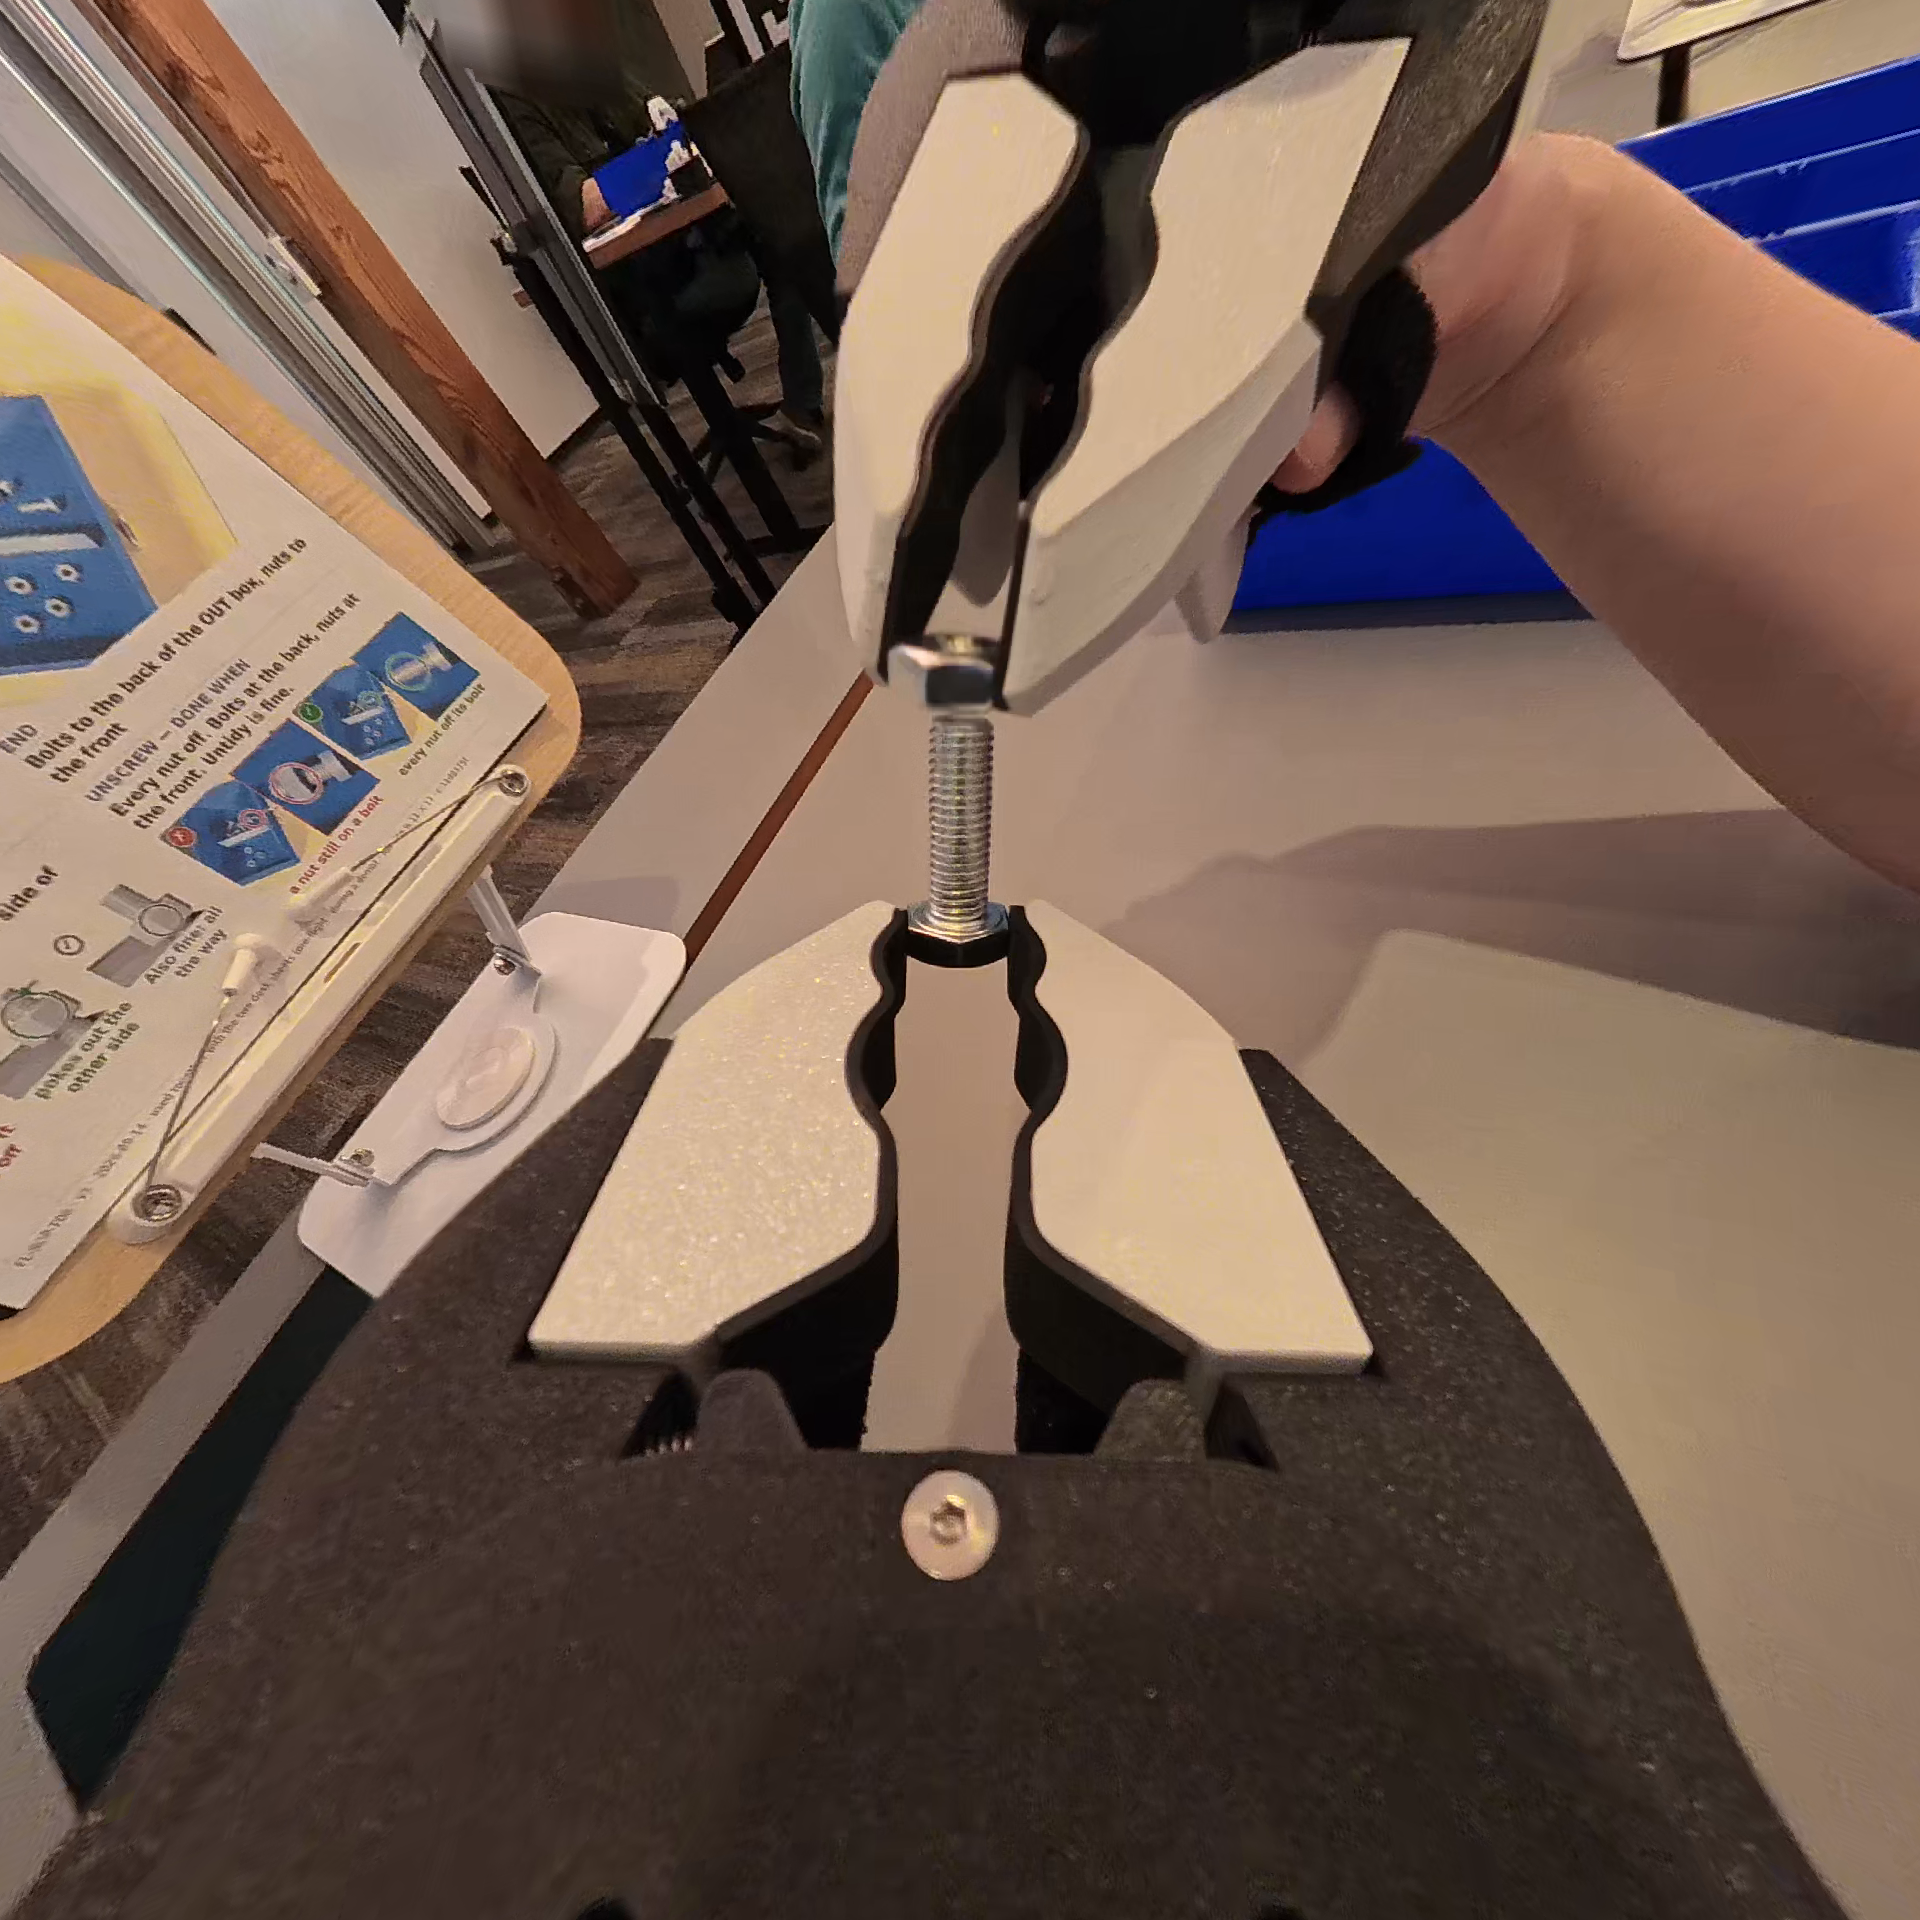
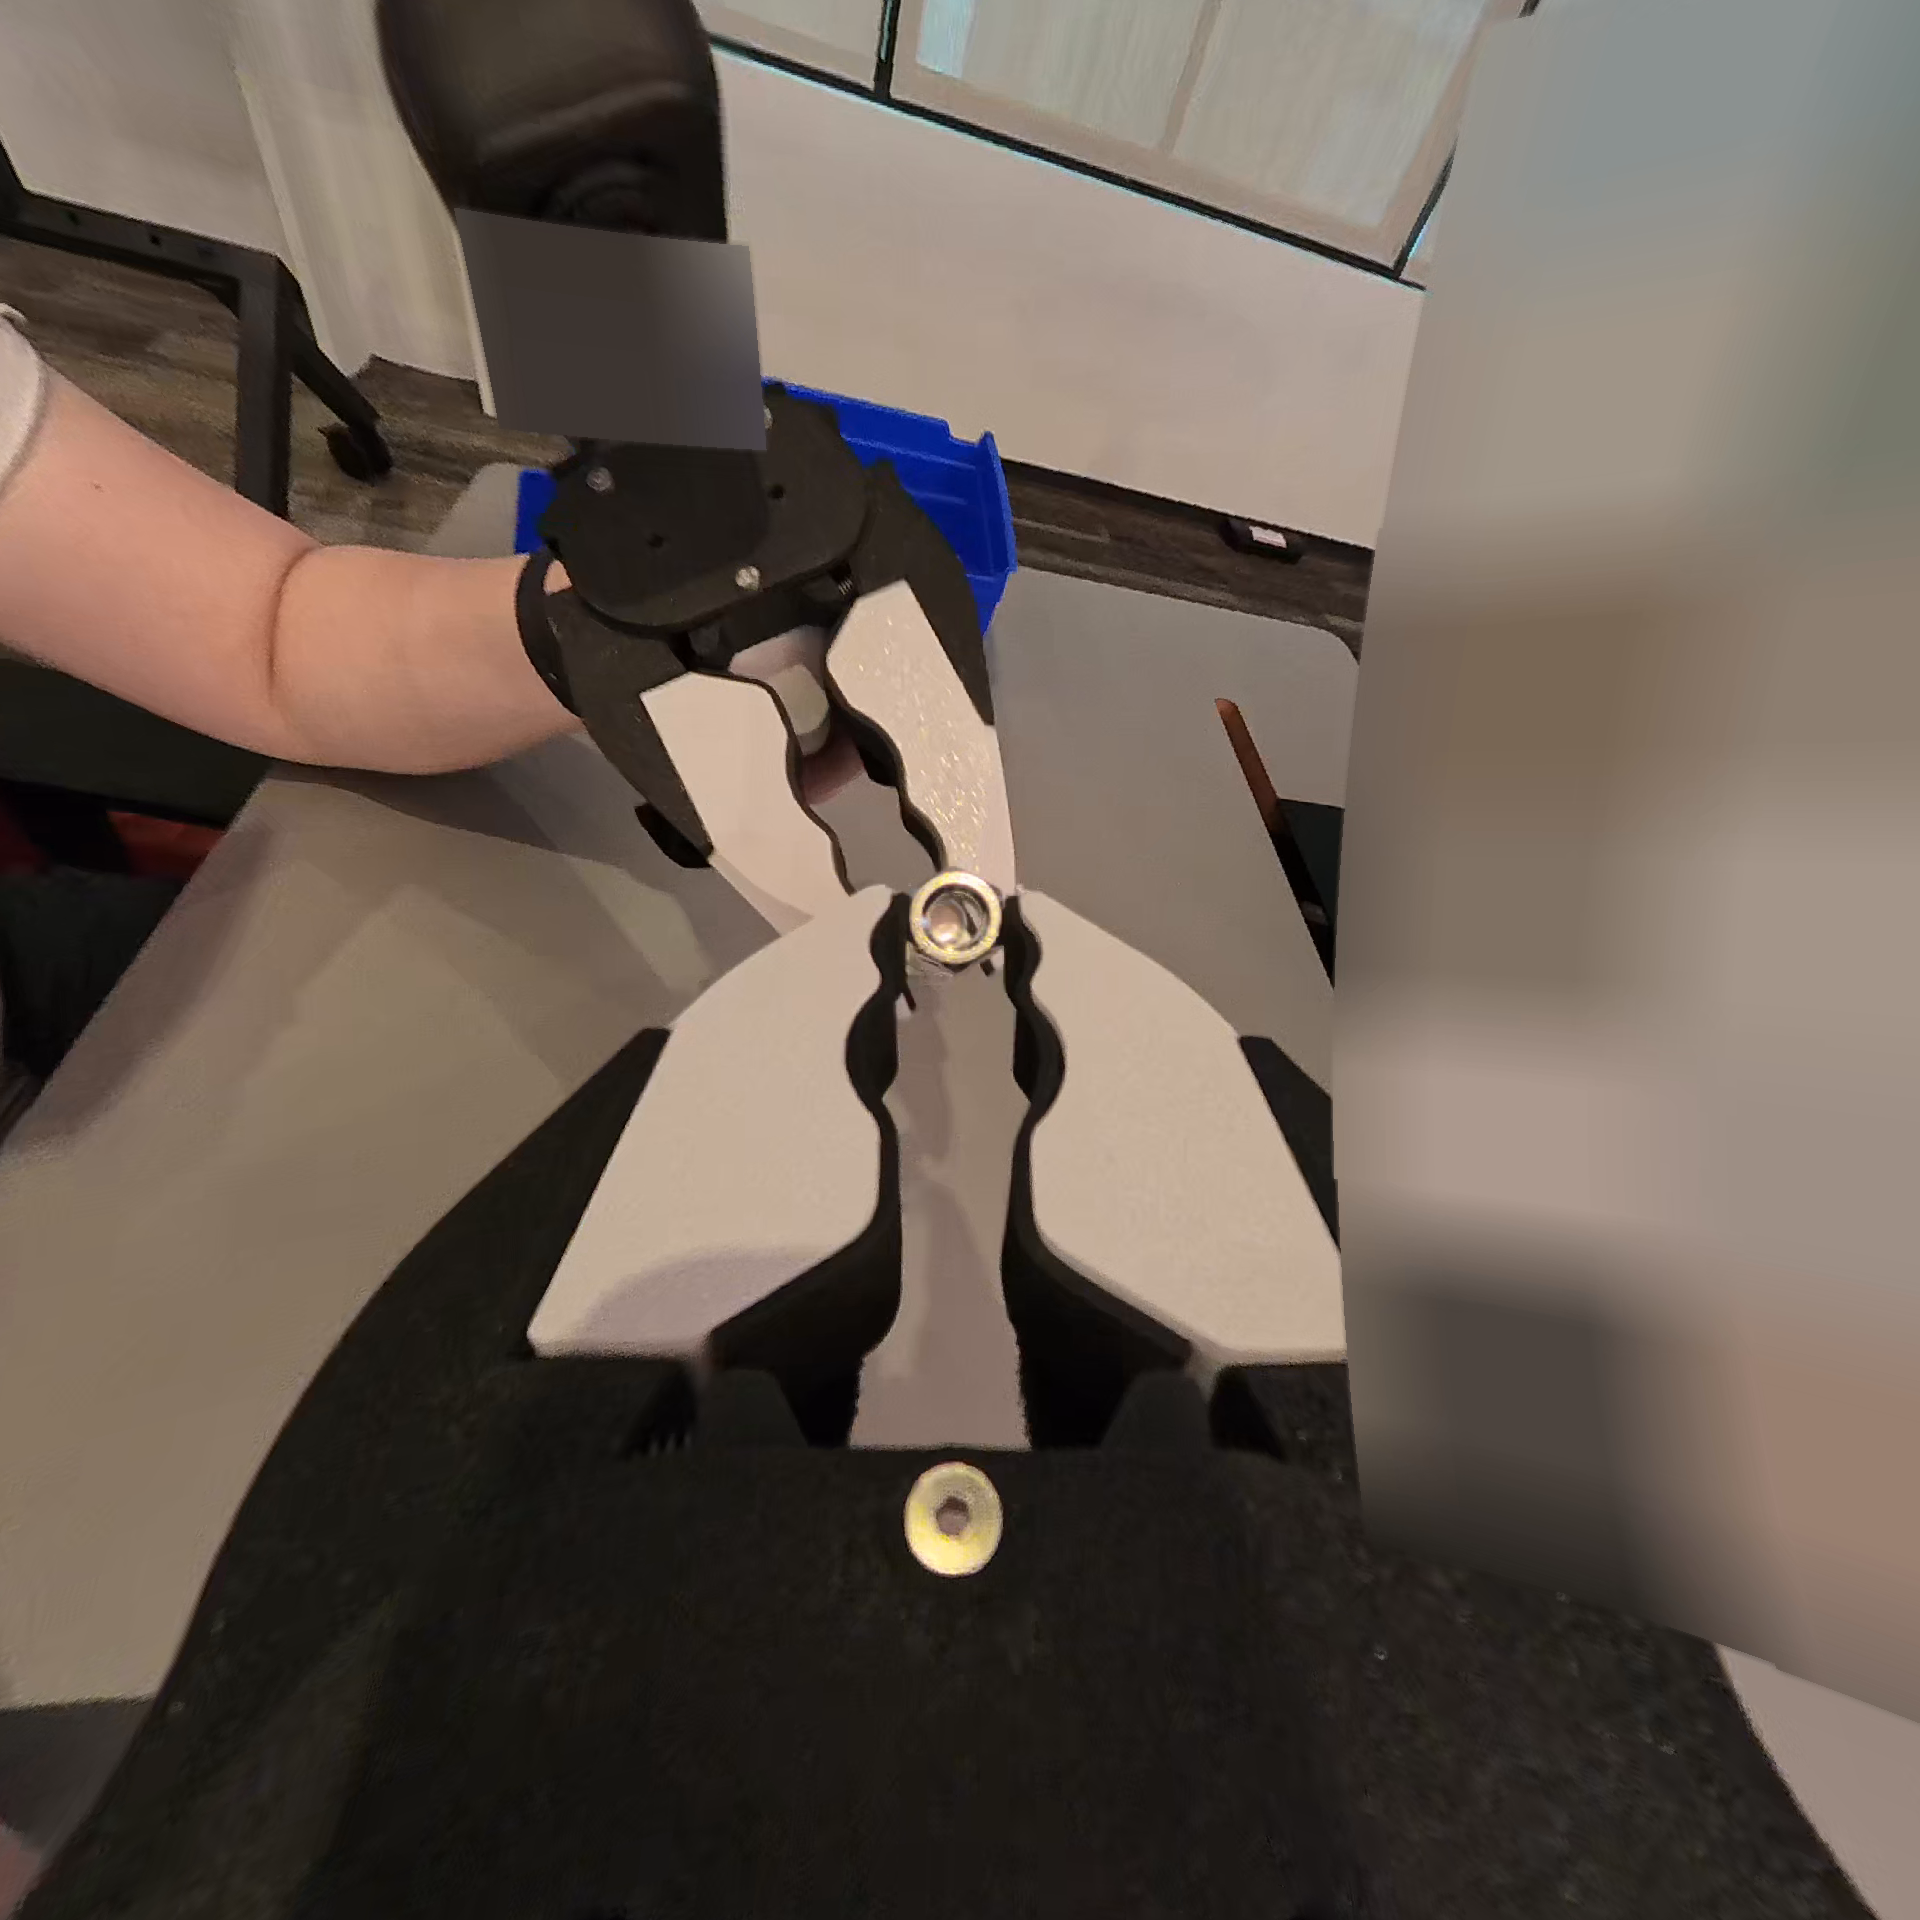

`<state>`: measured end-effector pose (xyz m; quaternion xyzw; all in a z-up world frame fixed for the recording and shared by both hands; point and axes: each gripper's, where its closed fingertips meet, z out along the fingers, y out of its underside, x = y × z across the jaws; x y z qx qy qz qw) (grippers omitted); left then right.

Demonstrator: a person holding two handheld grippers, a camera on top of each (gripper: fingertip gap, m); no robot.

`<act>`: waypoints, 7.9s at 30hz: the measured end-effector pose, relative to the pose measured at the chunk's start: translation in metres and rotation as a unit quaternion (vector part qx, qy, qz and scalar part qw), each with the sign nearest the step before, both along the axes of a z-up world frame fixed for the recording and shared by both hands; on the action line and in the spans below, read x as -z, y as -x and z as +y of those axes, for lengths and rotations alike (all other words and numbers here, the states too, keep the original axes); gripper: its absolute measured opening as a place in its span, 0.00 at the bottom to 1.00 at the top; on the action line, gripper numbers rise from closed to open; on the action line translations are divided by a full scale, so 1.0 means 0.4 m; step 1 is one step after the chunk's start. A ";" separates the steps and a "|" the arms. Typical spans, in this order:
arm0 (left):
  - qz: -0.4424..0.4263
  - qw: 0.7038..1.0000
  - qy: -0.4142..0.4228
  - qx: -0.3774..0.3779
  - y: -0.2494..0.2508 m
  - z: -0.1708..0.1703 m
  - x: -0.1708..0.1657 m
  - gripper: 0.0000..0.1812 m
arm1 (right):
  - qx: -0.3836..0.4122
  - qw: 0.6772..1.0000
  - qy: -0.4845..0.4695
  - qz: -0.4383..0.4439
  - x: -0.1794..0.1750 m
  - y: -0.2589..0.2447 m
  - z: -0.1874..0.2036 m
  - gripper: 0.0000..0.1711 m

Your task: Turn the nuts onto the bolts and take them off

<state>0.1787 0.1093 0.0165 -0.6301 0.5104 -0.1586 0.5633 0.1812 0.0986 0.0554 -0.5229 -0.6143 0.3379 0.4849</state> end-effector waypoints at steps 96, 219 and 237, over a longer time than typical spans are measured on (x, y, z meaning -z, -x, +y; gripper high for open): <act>-0.076 0.992 0.016 0.102 0.037 -0.071 -0.084 0.10 | -0.029 0.998 0.018 0.048 -0.079 0.056 -0.070 0.10; -0.136 0.986 -0.013 0.093 0.186 -0.180 -0.266 0.10 | 0.042 0.974 0.105 -0.196 0.448 0.082 -0.574 0.10; -0.150 0.971 0.013 0.187 0.089 -0.254 -0.255 0.10 | 0.008 0.995 -0.050 -0.087 -0.261 0.098 -0.273 0.10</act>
